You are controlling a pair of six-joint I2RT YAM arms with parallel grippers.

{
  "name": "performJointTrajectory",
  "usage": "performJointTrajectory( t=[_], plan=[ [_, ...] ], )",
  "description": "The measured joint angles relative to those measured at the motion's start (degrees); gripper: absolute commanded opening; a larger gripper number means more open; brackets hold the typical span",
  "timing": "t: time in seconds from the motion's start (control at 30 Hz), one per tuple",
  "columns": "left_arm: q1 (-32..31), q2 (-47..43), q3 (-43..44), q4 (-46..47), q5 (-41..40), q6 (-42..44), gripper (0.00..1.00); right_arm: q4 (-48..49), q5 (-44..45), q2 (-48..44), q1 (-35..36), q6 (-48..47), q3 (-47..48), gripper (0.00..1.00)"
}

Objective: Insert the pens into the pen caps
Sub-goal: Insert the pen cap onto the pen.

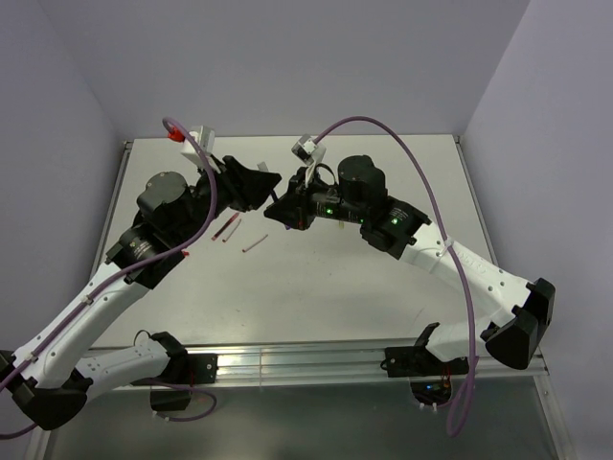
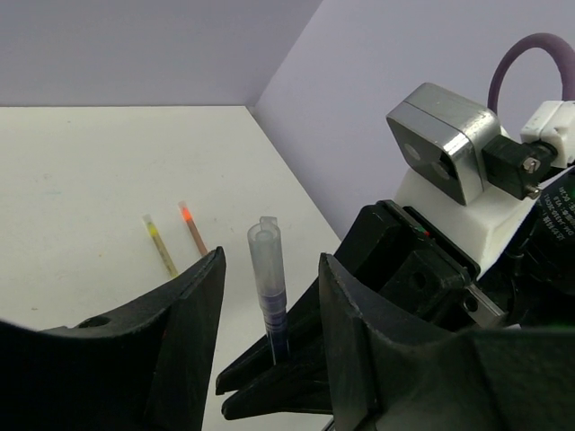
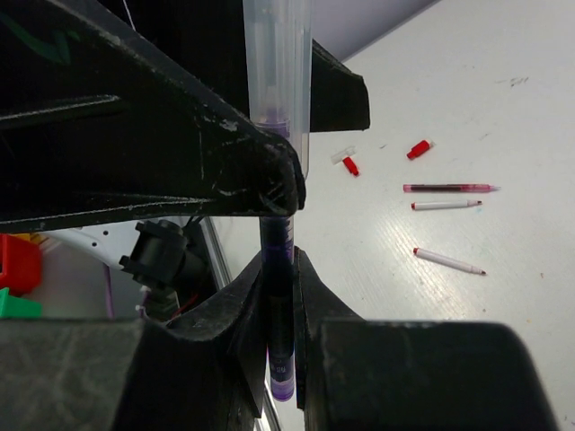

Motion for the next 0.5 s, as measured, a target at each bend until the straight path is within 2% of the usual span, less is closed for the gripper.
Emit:
performJointTrajectory(
  t=[0.27, 0.5],
  plan=[
    [0.5, 0.0, 0.0, 0.3, 1.3, -0.3, 0.41, 0.0, 0.0, 0.0, 0.1, 0.0, 0.0, 0.0],
    [1.0, 0.0, 0.0, 0.7, 2.0, -0.3, 0.25, 0.0, -0.1, 0.0, 0.1, 0.0, 0.0, 0.0]
  ],
)
